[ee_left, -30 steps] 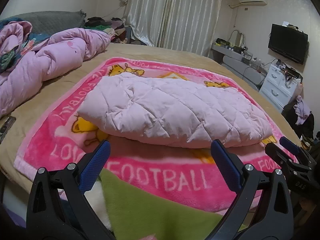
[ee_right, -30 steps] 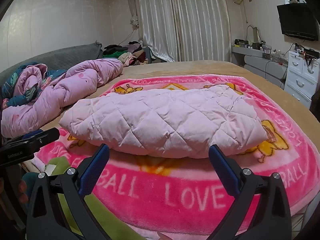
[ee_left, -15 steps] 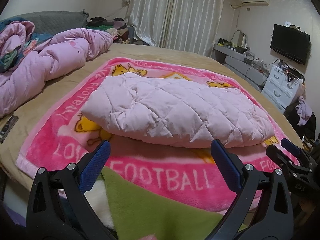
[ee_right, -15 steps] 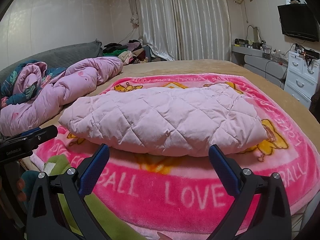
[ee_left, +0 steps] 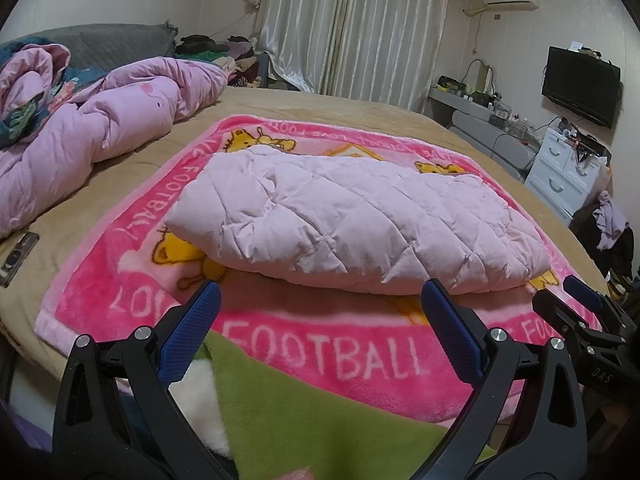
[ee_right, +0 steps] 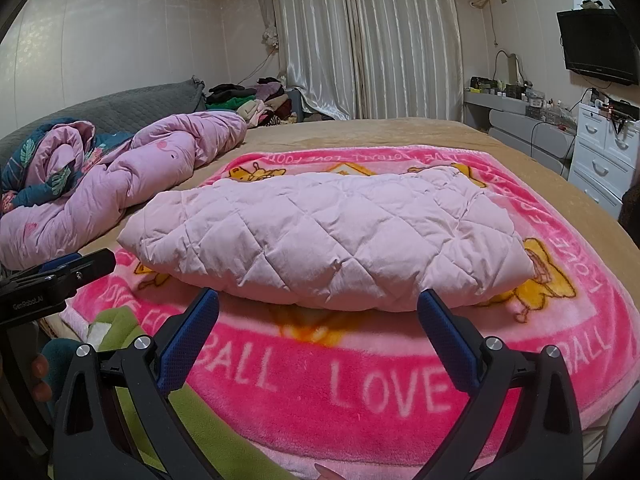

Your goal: Fold large clothes

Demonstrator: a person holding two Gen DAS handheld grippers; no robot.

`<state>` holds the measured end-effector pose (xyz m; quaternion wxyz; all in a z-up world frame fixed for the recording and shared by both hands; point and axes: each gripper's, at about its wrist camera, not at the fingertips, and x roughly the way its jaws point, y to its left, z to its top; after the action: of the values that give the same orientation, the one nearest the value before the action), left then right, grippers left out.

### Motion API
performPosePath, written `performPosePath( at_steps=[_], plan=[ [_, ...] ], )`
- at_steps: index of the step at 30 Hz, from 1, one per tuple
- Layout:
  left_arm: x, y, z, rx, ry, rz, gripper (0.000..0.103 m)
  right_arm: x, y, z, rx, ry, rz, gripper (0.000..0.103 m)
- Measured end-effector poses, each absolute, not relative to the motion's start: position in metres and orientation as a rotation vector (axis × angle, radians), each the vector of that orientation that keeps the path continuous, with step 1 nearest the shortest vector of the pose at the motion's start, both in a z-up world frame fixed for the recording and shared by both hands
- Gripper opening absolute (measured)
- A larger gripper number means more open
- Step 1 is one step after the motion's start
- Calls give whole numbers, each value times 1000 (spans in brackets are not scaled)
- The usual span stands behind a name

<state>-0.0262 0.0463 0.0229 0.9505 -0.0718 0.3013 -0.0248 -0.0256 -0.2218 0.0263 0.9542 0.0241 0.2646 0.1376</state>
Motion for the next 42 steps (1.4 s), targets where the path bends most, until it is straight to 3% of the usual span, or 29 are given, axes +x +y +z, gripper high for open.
performPosePath(
  at_steps=[42],
  plan=[
    [-26, 45, 21, -131, 625, -31, 94, -26, -221, 27, 46, 540, 279, 99]
  ],
)
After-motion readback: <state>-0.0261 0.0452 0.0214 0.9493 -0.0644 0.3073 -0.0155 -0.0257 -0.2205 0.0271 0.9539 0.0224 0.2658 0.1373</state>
